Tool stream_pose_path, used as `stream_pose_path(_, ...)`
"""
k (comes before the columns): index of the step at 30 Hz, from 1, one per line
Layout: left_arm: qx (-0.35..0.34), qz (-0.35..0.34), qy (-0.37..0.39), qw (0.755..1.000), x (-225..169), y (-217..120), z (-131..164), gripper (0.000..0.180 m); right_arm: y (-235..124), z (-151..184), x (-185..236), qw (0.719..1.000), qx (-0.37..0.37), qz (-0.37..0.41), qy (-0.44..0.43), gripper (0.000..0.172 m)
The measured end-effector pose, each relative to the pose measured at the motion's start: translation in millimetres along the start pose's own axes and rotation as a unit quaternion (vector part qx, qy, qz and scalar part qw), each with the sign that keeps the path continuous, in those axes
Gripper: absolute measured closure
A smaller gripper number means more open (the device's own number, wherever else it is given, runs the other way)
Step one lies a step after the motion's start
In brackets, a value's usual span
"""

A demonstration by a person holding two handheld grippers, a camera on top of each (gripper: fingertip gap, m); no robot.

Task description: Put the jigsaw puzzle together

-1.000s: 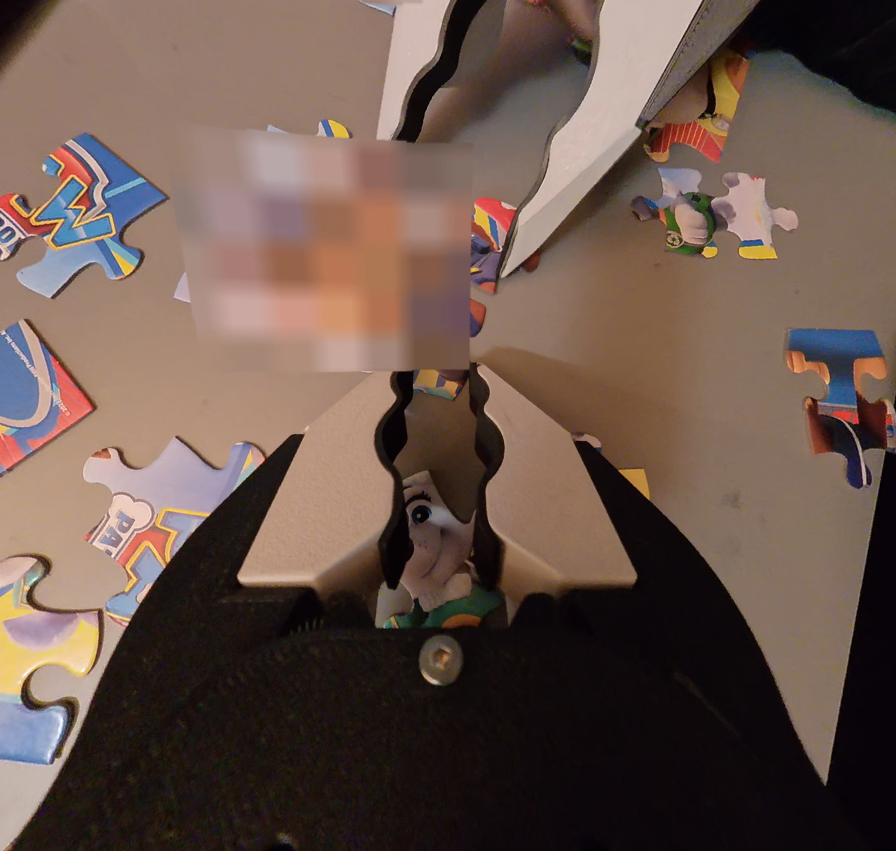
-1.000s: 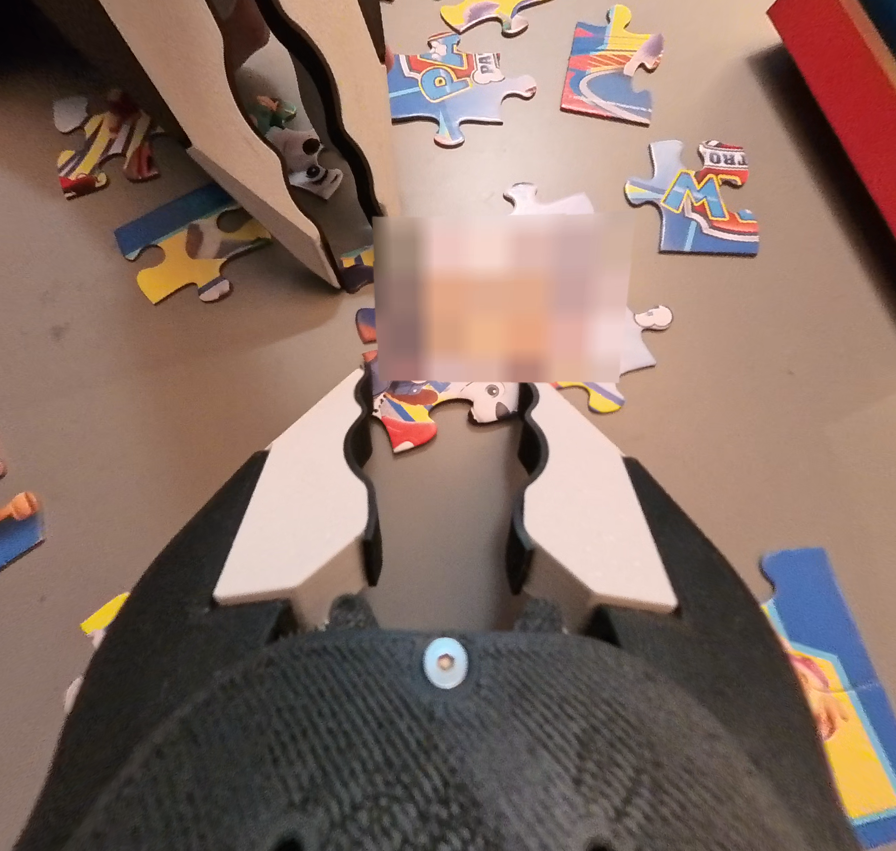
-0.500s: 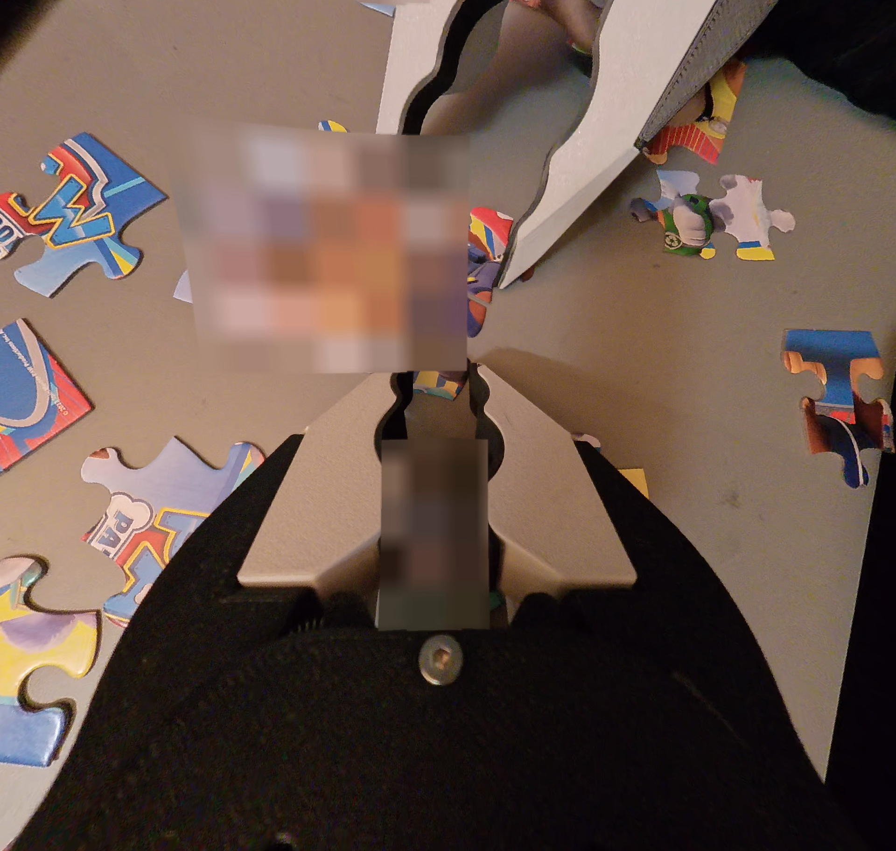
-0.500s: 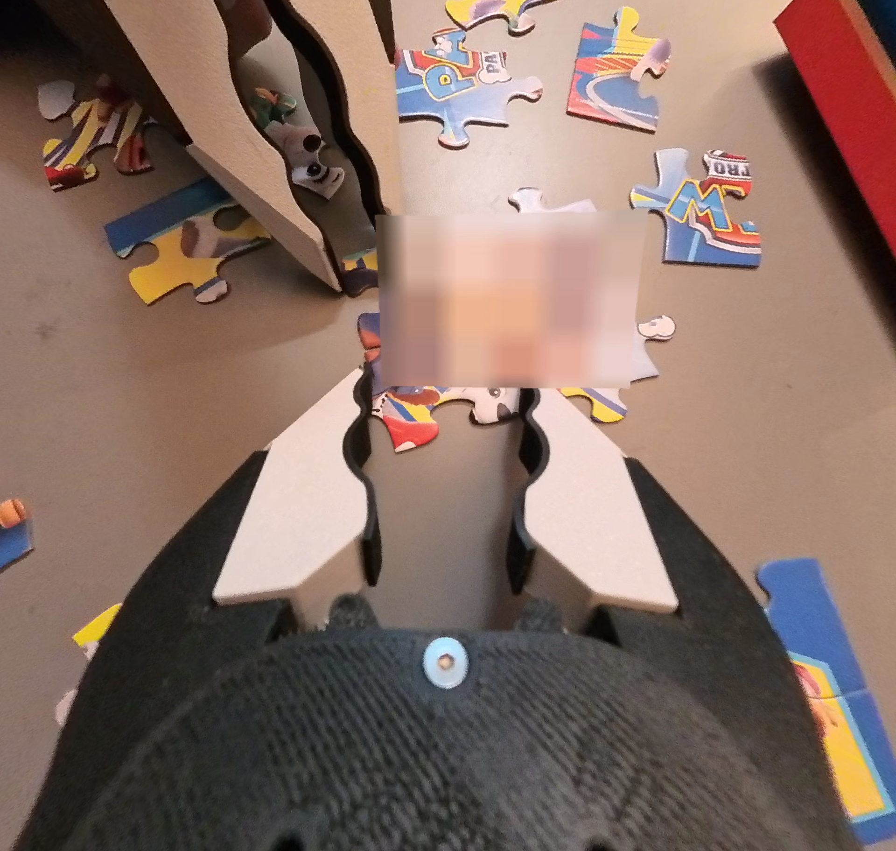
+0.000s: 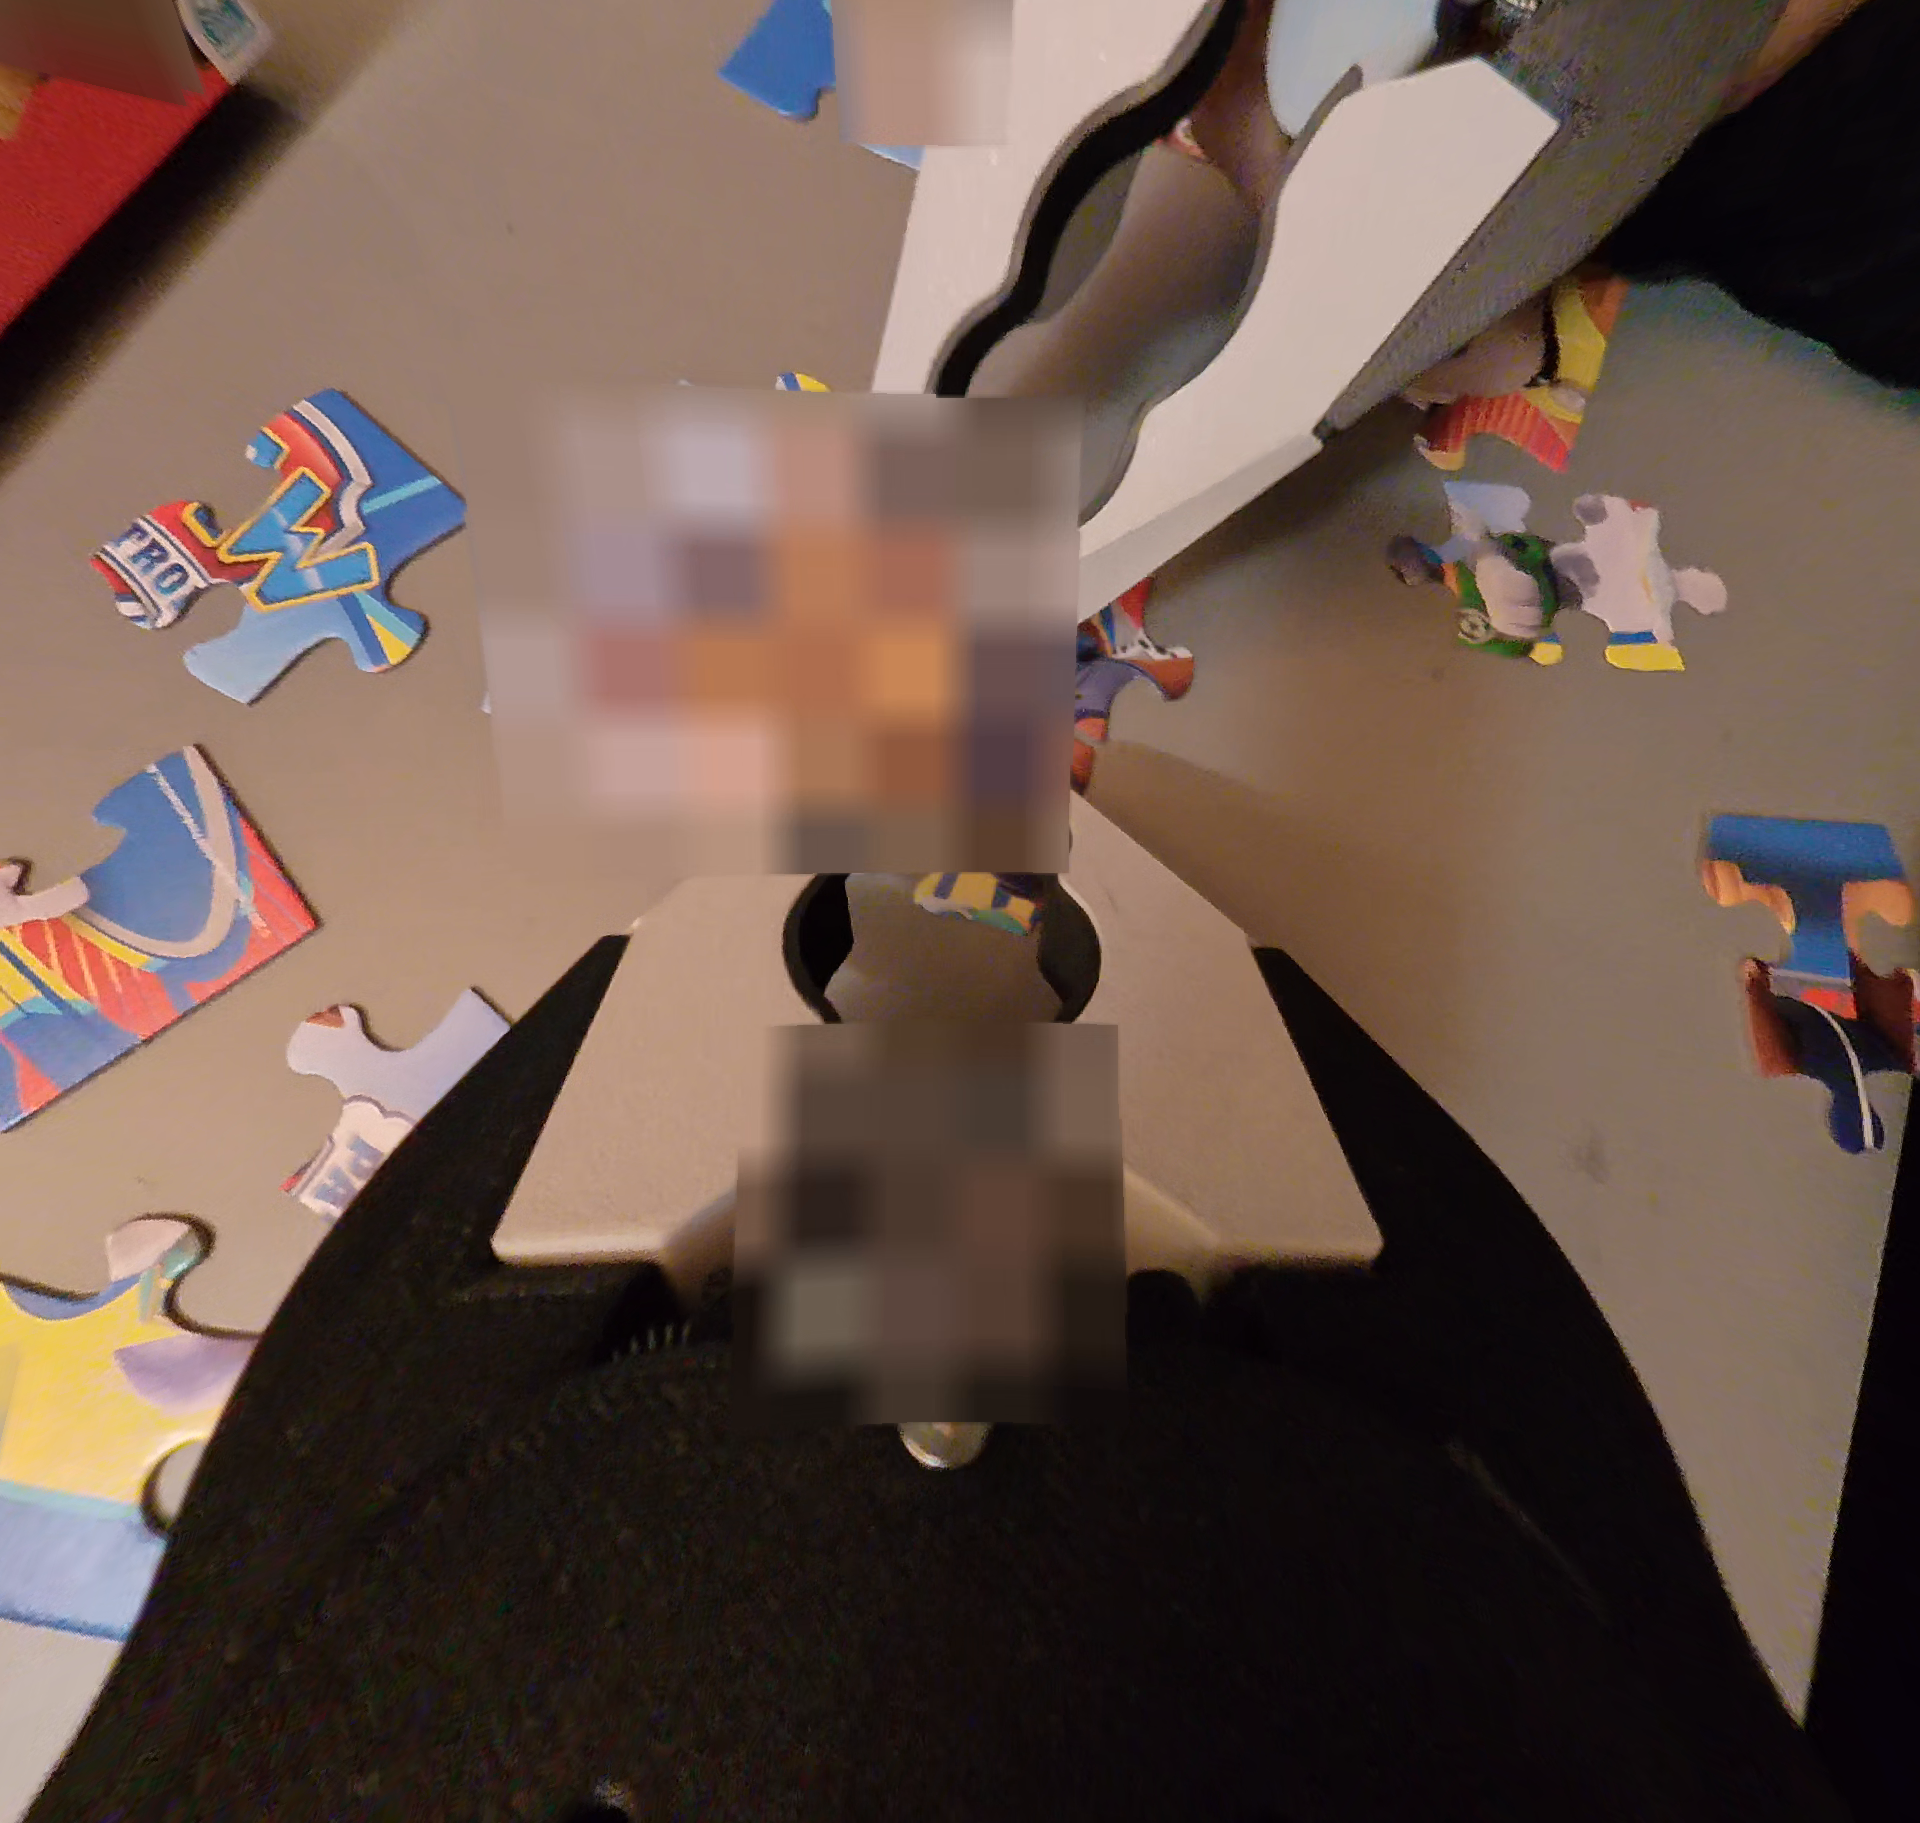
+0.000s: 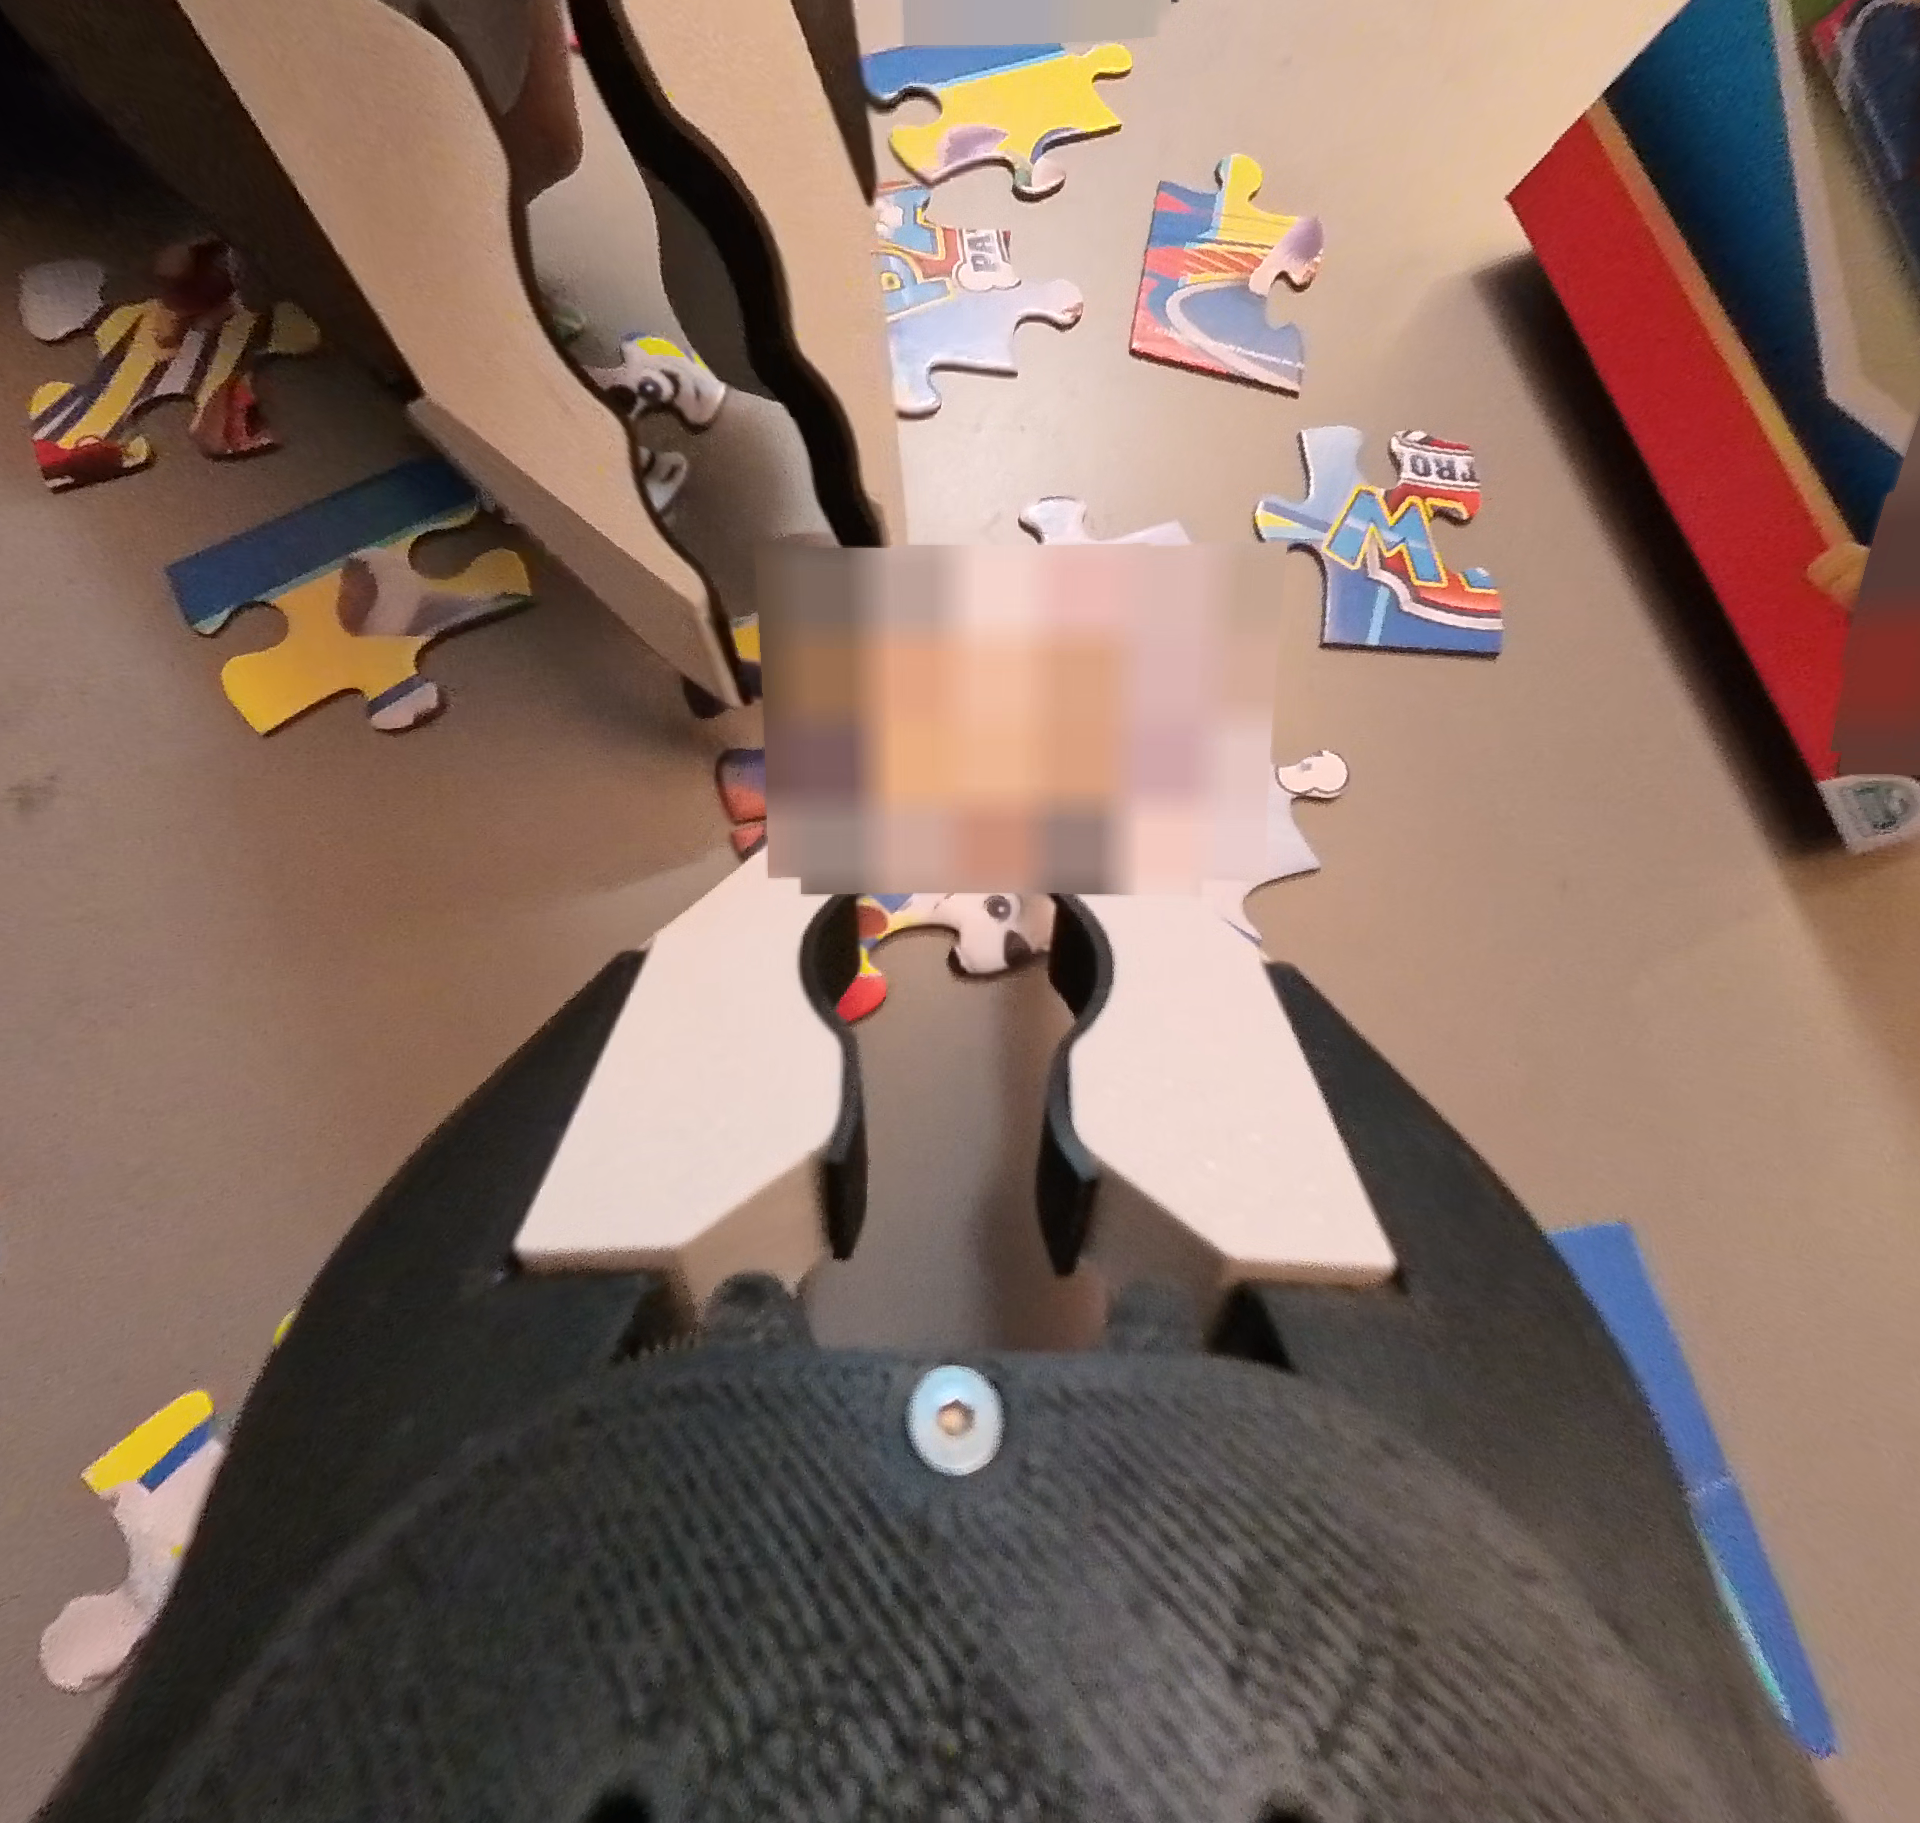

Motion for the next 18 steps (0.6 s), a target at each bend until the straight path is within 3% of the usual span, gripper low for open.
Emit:
stream_pose_path(4,0.008,-0.017,-0.012,1.0,7.5,4.6,-0.9,0.152,5.3,-0.9,3.6,1.0,0.013,-0.009,-0.006,0.154)
stream_pose_path(18,0.011,-0.014,-0.034,0.999,9.8,8.9,2.7,0.152,9.2,3.3,4.8,1.0,0.014,-0.004,0.007,0.159)
Point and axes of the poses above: each gripper's, where its closed fingertips meet, y out along the fingers, z out of its underside, x = y × z across the jaws, the point moved 4 cm from there along -y, back along the fingers, and after that the axes turned 2 degrees about -x, right-handed, at the moved point
